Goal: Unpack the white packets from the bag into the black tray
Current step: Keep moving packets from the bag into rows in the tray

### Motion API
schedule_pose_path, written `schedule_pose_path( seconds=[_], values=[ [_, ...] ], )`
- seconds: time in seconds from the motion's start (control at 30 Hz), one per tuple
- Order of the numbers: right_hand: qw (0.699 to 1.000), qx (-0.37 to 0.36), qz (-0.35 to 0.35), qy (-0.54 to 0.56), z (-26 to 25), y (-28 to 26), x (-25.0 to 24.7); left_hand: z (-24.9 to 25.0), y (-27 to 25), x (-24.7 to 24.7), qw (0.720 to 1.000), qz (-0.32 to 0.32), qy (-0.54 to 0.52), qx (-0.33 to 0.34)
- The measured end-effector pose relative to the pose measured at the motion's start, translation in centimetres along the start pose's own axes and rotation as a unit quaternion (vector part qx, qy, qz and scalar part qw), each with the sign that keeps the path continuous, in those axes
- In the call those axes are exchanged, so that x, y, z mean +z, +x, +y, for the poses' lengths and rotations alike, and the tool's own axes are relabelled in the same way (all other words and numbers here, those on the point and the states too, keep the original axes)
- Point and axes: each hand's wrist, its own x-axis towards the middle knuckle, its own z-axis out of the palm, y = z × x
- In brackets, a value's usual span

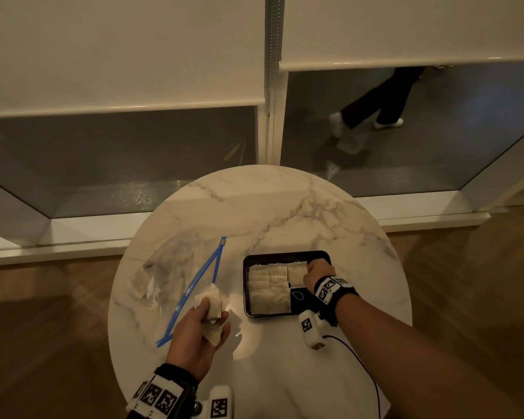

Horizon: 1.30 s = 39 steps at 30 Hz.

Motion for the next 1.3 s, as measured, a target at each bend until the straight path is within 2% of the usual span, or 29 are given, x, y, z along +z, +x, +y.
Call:
schedule_pose_path(
  seconds=[0.5,0.63,0.67,0.73,0.77,0.83,1.0,1.17,1.3],
  values=[
    [0.999,0.029,0.020,-0.041,-0.8,0.3,-0.8,-0.5,0.0,1.0,1.000,-0.017,0.002,0.012],
    [0.998,0.024,0.013,0.047,-0.6,-1.2,-1.2,-0.8,-0.6,1.8,0.999,-0.037,0.013,0.015],
    [0.995,0.023,0.007,0.098,-0.6,-1.8,-1.1,-0.8,-0.7,2.0,0.999,-0.045,0.017,0.016],
    [0.969,0.016,-0.026,0.245,-0.9,-3.6,-1.1,-1.0,-0.9,2.8,0.998,-0.059,0.025,0.017],
    [0.952,0.005,-0.051,0.302,-1.2,-4.8,-1.3,-1.1,-1.0,3.3,0.997,-0.066,0.031,0.019],
    [0.933,-0.030,-0.106,0.344,-1.8,-7.4,-1.8,-1.5,-1.2,4.2,0.996,-0.076,0.049,0.026],
    [0.912,-0.131,-0.191,0.339,-2.5,-11.1,-2.9,-2.7,-1.8,6.2,0.991,-0.104,0.077,0.038],
    [0.913,-0.189,-0.184,0.311,-2.1,-11.9,-4.0,-3.4,-2.5,7.1,0.980,-0.121,0.143,0.070],
    [0.903,-0.188,-0.180,0.341,-1.4,-12.2,-4.8,-3.5,-2.7,6.9,0.978,-0.113,0.158,0.074]
  ],
)
